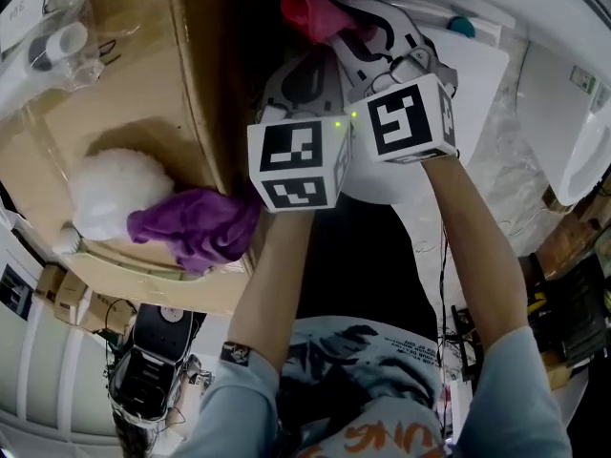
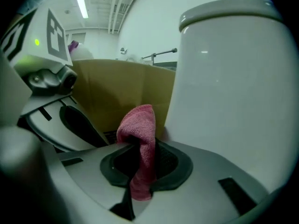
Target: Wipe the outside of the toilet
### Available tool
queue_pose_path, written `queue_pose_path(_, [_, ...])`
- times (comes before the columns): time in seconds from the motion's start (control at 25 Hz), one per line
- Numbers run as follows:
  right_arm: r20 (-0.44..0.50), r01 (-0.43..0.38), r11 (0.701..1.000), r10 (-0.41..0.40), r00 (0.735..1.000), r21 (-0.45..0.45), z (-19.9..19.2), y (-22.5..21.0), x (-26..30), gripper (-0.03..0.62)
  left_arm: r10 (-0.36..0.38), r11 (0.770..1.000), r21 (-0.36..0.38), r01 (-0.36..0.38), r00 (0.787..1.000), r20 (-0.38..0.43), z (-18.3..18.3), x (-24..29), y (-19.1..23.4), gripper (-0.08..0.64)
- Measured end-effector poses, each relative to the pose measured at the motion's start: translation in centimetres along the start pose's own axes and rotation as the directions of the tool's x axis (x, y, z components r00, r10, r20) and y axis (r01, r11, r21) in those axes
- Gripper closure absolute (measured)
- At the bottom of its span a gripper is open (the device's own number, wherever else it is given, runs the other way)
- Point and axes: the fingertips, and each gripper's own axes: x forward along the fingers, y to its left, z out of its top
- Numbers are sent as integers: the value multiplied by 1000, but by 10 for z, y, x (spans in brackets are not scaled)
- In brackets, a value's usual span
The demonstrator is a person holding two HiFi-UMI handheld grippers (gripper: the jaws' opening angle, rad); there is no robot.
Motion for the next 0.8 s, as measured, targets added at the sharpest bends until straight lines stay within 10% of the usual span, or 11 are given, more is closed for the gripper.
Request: queue_pose_path(0.8, [-117,-25,992,10,993,-124,-71,-9,28,528,17,999,41,-14,998,-61,-3,16,10,535])
